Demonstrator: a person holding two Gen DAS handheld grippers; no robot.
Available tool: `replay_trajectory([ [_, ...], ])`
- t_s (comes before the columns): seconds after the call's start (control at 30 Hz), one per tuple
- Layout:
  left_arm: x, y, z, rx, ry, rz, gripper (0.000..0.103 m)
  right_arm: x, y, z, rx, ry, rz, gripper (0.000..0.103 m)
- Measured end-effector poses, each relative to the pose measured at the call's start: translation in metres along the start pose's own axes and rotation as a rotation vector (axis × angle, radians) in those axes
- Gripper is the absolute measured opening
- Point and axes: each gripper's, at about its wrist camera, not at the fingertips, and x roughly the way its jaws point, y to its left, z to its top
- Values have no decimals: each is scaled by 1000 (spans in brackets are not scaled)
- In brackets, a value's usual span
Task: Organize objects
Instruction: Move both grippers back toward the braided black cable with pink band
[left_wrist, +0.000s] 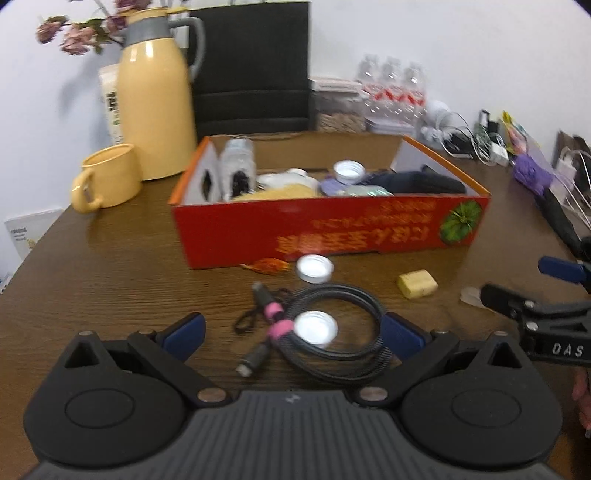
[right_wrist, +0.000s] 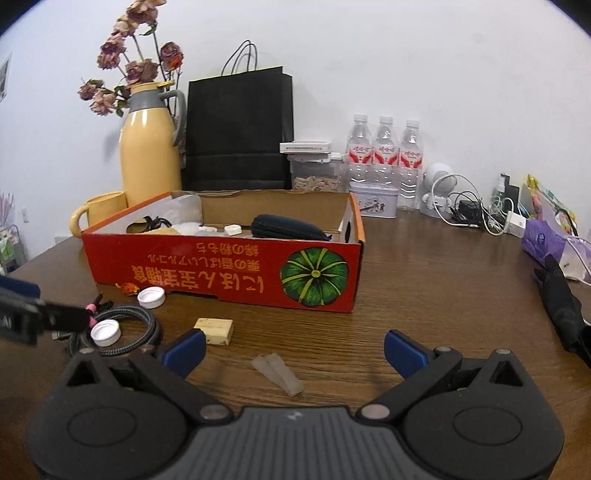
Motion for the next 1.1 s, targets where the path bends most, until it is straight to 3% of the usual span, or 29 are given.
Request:
replay_trajectory([
  [0.27, 15, -20, 1, 43, 57, -31, 103, 3, -6, -1, 41, 10, -4, 103],
  [0.6, 50, -33, 3, 65, 128, 0, 103, 2, -7, -1, 53, 7, -1, 103],
  [0.97, 54, -26, -1, 20, 98, -27, 103, 6, -7, -1, 58, 29, 2, 103],
  [1.03, 52, -25, -2, 19, 87, -22, 95, 7, -7, -2, 59, 34, 2, 103],
  [1.1, 50, -25, -2, 14, 80, -26, 95, 8, -7, -2, 61, 39, 2, 103],
])
